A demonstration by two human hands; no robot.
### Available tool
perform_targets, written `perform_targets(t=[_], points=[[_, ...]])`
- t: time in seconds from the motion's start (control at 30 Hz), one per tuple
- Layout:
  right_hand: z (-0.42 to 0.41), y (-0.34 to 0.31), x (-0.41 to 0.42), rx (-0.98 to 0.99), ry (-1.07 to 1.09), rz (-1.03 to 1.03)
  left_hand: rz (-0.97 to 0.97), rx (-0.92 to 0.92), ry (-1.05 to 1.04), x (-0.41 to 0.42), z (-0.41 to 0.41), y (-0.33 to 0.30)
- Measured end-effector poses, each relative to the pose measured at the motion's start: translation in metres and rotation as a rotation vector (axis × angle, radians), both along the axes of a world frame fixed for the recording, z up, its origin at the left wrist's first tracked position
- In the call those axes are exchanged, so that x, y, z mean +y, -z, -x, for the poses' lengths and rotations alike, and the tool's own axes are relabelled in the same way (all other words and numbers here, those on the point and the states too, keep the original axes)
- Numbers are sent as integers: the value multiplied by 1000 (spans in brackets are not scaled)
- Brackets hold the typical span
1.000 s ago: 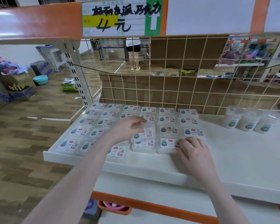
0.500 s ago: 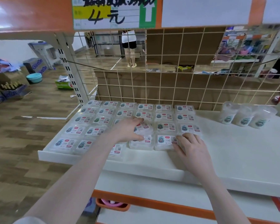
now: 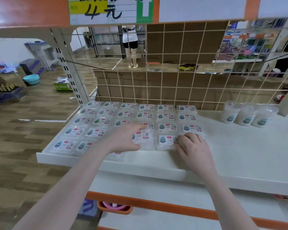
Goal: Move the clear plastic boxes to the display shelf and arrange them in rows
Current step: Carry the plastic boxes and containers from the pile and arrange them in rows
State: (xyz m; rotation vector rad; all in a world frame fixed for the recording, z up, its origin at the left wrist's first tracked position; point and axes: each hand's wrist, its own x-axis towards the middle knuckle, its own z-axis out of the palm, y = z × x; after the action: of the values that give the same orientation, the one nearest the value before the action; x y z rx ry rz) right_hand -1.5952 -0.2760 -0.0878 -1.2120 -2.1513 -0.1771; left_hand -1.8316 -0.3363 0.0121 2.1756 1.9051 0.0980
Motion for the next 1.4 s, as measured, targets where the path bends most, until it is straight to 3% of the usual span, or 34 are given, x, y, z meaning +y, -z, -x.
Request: perform_targets(t=[0.53, 1.1, 1.4], points=[[-2, 4, -1, 23, -3, 3, 55, 62, 28, -36, -18, 11], [-3, 1, -4, 32, -38, 74, 132, -2, -76, -34, -12, 25], [-3, 2, -4, 54, -46, 62, 27, -18, -107, -47, -19, 40]])
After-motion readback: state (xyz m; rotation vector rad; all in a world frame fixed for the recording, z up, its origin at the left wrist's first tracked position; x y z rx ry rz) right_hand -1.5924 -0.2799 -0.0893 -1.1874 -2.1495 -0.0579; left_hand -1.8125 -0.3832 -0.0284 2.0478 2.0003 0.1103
